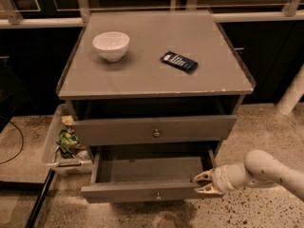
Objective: Open middle drawer
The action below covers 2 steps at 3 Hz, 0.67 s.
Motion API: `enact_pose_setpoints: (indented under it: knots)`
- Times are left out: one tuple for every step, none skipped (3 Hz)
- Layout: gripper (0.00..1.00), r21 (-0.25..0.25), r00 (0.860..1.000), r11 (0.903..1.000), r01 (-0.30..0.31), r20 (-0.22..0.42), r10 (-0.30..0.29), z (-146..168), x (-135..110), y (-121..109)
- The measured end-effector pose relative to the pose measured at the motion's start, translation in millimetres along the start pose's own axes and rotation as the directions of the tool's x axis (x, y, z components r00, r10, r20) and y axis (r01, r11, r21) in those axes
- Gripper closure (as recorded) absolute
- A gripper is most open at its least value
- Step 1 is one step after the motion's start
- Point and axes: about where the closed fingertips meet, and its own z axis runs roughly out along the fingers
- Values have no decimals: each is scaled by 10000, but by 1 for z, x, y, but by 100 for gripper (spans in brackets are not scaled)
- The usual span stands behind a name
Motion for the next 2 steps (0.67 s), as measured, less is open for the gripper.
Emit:
enact_pose_setpoints:
  knots:
    - [83,0,10000,10000,0,0,0,0,0,0]
    - [59,-1,10000,10000,0,0,0,0,0,0]
